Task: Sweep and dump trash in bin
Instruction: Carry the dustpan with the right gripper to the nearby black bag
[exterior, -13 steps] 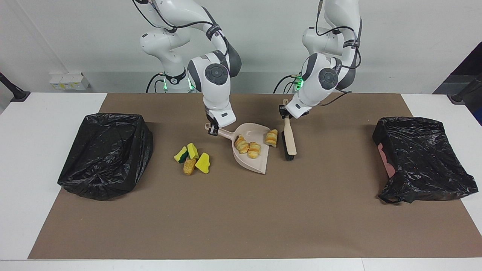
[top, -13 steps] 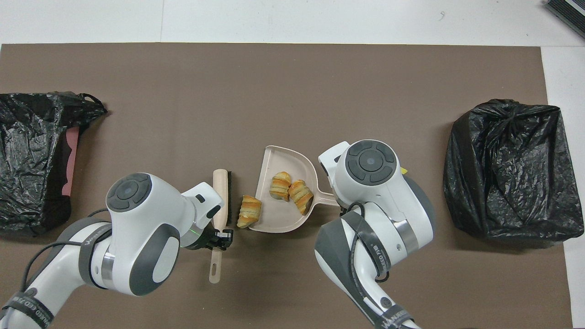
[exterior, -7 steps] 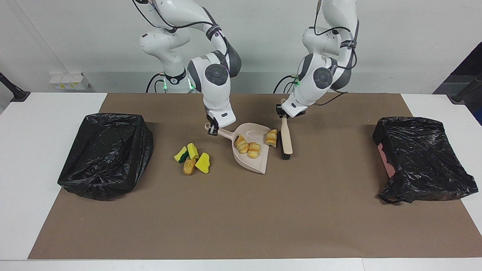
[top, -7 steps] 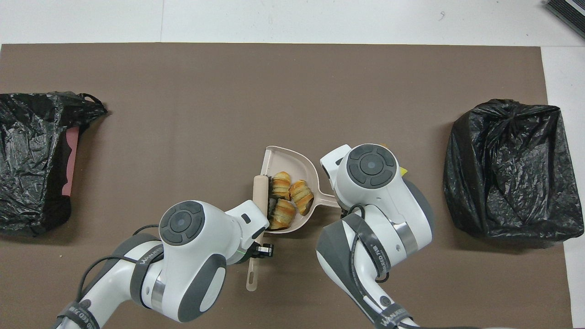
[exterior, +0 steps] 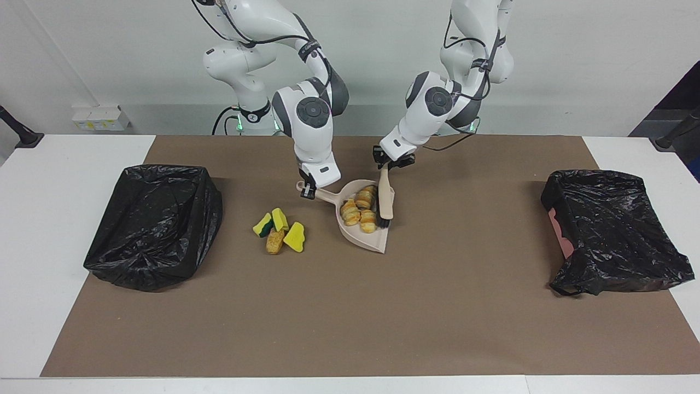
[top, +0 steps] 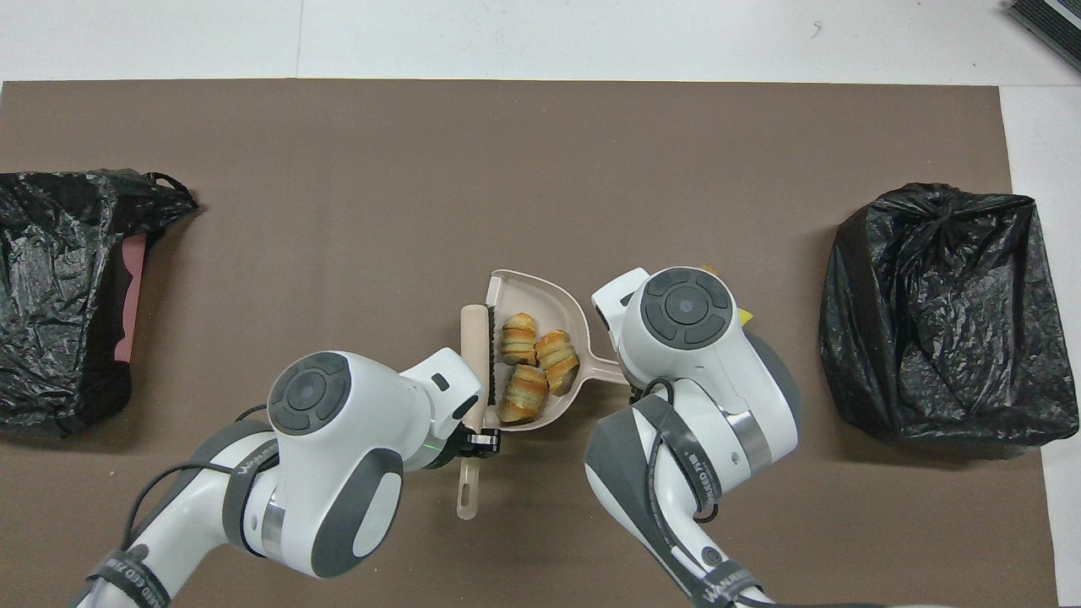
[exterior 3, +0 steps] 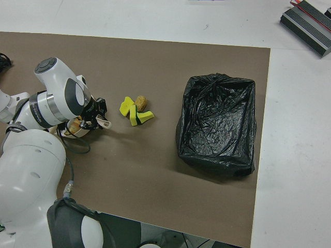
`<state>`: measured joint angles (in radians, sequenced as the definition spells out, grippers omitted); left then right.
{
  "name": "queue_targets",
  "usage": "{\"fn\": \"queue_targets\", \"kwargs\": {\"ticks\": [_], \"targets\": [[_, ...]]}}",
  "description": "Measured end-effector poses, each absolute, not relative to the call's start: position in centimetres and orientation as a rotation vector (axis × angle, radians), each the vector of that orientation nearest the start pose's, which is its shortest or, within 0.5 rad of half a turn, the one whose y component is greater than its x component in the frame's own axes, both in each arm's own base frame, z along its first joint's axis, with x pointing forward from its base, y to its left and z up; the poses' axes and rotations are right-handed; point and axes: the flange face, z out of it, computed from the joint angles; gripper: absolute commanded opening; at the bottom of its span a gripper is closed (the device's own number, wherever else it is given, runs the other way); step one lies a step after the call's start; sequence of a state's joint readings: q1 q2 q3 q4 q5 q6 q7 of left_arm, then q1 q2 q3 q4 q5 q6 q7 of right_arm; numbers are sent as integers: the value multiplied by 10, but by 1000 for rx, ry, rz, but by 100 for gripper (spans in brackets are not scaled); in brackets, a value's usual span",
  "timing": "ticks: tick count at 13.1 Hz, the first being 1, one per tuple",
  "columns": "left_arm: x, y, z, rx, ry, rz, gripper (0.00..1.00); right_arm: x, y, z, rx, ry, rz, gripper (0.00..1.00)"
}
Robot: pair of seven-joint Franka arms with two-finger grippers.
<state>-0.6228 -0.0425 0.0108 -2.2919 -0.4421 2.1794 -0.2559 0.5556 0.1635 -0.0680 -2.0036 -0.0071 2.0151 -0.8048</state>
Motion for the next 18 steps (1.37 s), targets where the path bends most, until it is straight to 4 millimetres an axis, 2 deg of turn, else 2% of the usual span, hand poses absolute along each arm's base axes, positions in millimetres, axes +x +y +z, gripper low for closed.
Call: {"fn": "queue_targets", "kwargs": {"ticks": [3,6,8,10,12,14,16,18], "targets": [[408,-280,396,-3379,90,423,0,505,261,372,-2504,-1875,219,0],[396,-276,421,-3269,-25,396,0,520,234,396,-2556,-1817,149,0],[390,-279,422,-3245,-56,401,0,535,205,414,-2580,-1795,95,0],[376,-291,412,-3210,-114,432,0,550,169,430,-2601,-1774,50,0],[351,-315,398,-3179,-130,442,0,560,124,450,-2620,-1752,22,0],[326,-336,383,-3155,-128,439,0,558,63,489,-2620,-1736,34,0],[300,-349,364,-3146,-78,424,0,543,-11,527,-2623,-1692,63,0],[280,-360,352,-3141,-37,416,0,524,-94,548,-2623,-1670,50,0]]}}
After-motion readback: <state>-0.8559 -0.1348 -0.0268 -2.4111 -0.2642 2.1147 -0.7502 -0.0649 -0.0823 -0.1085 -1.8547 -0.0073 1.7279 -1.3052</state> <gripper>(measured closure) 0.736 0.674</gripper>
